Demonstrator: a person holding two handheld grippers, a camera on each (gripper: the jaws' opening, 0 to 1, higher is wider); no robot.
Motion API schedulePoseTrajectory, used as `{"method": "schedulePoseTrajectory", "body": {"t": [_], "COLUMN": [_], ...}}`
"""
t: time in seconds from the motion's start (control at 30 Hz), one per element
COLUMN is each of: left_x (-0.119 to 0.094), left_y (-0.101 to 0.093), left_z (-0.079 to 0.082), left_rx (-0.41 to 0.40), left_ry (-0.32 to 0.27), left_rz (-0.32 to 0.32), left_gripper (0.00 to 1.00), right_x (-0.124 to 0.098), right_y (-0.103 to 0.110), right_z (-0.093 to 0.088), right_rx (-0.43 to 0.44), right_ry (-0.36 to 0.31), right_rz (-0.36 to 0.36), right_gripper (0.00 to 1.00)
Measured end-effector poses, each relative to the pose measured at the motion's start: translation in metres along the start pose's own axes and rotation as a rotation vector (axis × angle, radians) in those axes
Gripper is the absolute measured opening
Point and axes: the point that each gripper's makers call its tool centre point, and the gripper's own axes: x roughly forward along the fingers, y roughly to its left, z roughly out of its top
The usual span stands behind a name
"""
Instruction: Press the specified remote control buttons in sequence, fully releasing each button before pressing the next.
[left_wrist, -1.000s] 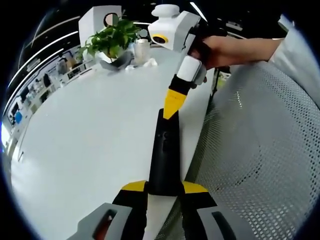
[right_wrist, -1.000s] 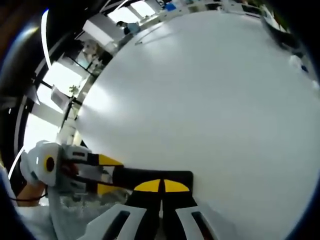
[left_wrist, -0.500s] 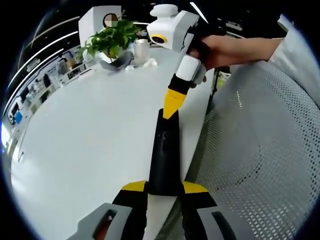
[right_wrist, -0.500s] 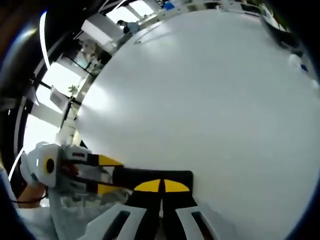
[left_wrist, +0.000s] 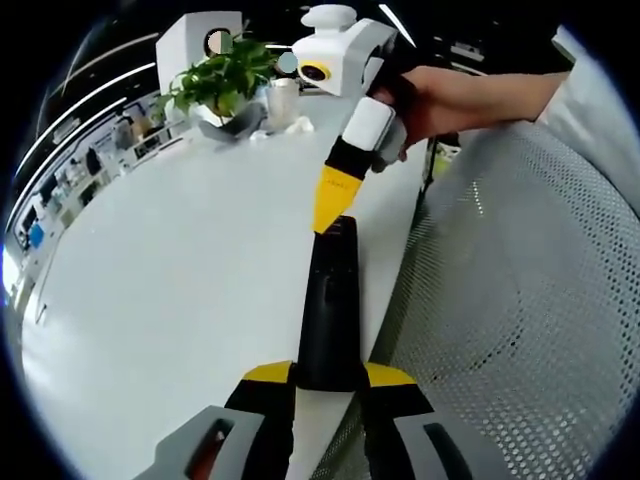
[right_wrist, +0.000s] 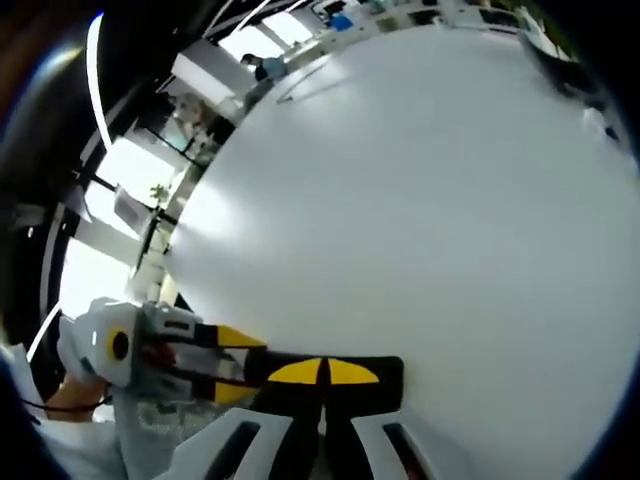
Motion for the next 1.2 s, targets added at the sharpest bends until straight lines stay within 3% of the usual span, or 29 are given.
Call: {"method": "schedulePoseTrajectory", "body": {"t": [0.53, 0.8, 0.87, 1.2], "left_x": [0.0, 0.001, 0.001, 0.001], "left_y": [-0.001, -0.001, -0.001, -0.001], "left_z": [0.001, 0.001, 0.001, 0.001], "left_rx": [0.007, 0.005, 0.006, 0.005], "left_ry": [-0.001, -0.002, -0.002, -0.003], "left_rz": [-0.002, -0.002, -0.002, -0.003], "left_gripper": [0.24, 0.24, 0.24, 0.24], "right_x": [0.007, 0.01, 0.012, 0.012], "right_y": [-0.004, -0.006, -0.007, -0.008], "right_z": [-0.005, -0.002, -0.008, -0.004], "right_rx": [-0.002, -0.119, -0.127, -0.141], "right_ry": [0.027, 0.003, 0.038, -0.009], "right_rz": [-0.03, -0.086, -0.098, -0.099], "right_gripper": [0.0, 0.0, 0.0, 0.0]}}
